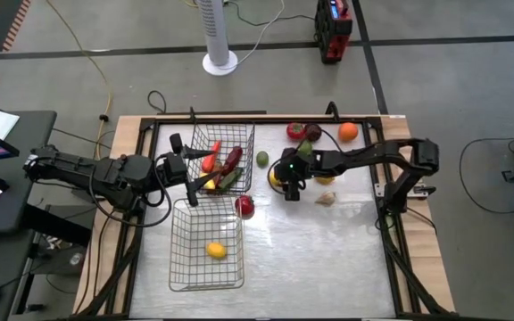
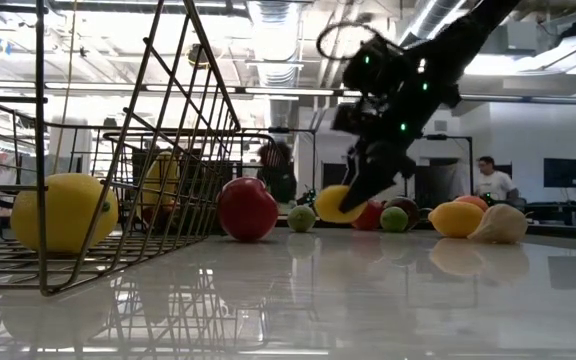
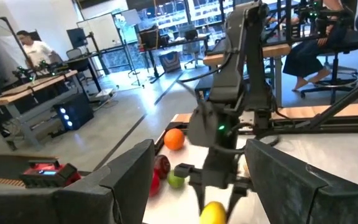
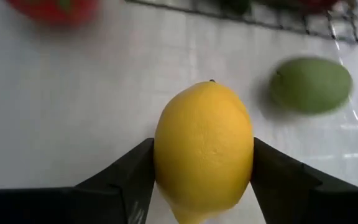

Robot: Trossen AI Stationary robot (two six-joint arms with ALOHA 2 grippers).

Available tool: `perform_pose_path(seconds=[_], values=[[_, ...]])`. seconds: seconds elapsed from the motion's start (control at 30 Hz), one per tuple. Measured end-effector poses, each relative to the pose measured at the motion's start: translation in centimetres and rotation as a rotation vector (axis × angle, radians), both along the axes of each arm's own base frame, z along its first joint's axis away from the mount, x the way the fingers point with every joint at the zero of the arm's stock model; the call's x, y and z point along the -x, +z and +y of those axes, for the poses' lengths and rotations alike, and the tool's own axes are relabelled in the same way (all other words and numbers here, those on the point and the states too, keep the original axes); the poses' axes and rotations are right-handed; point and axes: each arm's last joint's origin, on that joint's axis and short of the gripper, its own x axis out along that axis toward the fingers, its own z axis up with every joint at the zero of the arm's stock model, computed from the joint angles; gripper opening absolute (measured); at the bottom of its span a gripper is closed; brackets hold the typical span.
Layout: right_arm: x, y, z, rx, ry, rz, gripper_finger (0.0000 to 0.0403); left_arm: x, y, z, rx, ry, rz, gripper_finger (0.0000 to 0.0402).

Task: Sort produce into baskets
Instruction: Put the left yellow lemon into the gold wire basket

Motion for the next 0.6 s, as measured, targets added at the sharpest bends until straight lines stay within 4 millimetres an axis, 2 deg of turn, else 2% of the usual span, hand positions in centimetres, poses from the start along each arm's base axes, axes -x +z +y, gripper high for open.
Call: perform_pose_path(seconds=[0.27, 0.43, 0.6], values=[[-1.7, 4.5, 4.5, -0.006, 0.126, -0.142, 0.0252, 0.0, 0.1, 0.0, -0.001, 0.0, -0.006, 0.0242], [-3.2, 7.1, 7.2, -0.06, 0.234, -0.354, 0.0251, 0.0, 0.3, 0.0, -0.002, -0.001, -0.025, 0.0242], [-4.2, 8.5, 9.4, -0.139, 0.32, -0.559, 0.0251, 0.0, 0.3, 0.0, -0.002, -0.006, -0.026, 0.0242]])
